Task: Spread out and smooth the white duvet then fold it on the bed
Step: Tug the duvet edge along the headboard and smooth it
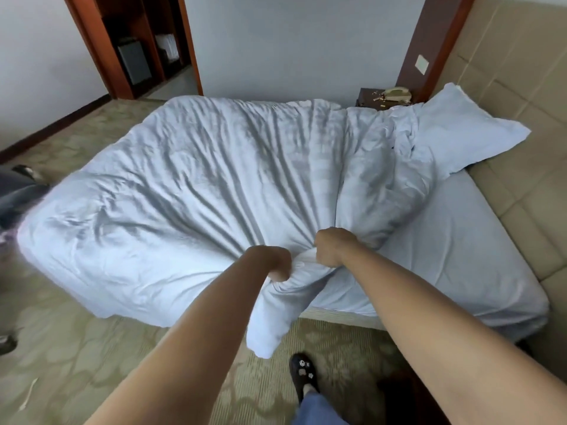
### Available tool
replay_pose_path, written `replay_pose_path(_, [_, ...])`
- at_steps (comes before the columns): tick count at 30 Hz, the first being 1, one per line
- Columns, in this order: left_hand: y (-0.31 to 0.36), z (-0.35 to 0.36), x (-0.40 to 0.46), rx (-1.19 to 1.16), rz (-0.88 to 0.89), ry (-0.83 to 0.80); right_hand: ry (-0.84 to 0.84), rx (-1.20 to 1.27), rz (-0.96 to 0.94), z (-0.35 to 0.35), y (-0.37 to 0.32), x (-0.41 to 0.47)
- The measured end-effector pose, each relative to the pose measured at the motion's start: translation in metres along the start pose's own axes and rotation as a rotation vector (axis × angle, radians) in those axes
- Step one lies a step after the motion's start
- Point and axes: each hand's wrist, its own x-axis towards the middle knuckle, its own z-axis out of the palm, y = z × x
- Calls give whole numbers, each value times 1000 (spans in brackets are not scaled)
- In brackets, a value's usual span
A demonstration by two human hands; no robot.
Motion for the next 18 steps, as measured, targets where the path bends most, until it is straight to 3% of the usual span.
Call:
replay_pose_path(3, [-14, 23, -2, -113, -2, -8, -2, 15, -26, 14, -1, -6])
replay_pose_path(6, [-30, 44, -1, -221, -14, 7, -27, -130, -95, 32, 3, -6])
replay_pose_path(11, [-43, 53, 11, -126, -85, 128, -48, -168, -104, 66, 10, 5])
replay_pose_path(18, [-17, 37, 53, -65, -19, 149, -58, -61, -32, 64, 57, 27])
